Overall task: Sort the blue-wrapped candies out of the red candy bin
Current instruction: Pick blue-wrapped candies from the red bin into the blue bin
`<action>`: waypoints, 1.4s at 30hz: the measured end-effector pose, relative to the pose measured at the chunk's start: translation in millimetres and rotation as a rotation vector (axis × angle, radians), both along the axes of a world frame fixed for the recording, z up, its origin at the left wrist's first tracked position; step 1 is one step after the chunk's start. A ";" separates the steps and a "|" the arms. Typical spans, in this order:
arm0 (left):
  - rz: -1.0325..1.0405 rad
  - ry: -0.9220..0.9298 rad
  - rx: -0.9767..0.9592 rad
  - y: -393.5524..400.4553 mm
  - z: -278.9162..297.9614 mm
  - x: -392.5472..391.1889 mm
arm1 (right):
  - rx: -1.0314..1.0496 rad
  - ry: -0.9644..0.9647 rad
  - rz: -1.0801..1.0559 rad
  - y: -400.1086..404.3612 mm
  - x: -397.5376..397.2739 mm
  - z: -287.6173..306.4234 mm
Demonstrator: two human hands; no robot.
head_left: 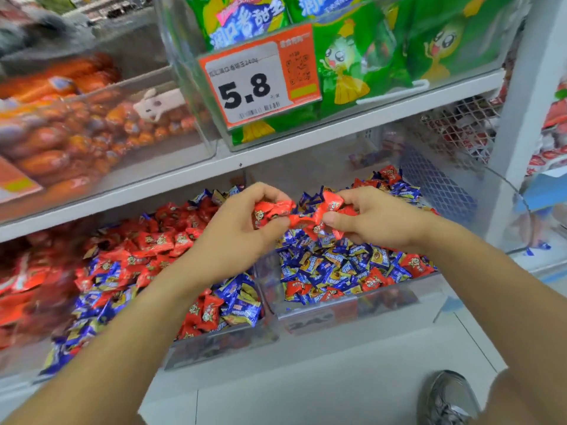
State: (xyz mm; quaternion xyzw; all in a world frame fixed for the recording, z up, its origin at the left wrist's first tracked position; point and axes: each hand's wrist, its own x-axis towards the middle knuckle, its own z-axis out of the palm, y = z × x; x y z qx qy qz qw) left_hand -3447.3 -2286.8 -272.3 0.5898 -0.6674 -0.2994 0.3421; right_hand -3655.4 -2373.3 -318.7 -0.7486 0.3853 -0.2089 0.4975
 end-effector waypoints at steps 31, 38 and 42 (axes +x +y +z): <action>0.015 -0.165 -0.300 33.6 0.1 -0.5 | -0.338 0.657 -0.014 -9.6 -40.2 10.7; -0.470 -0.614 0.210 -45.1 -35.7 -77.2 | -0.043 0.438 0.085 -13.6 -73.9 -19.3; -0.580 -0.927 0.456 -61.4 -54.4 -77.4 | -0.144 0.557 0.262 -13.6 -62.0 -35.2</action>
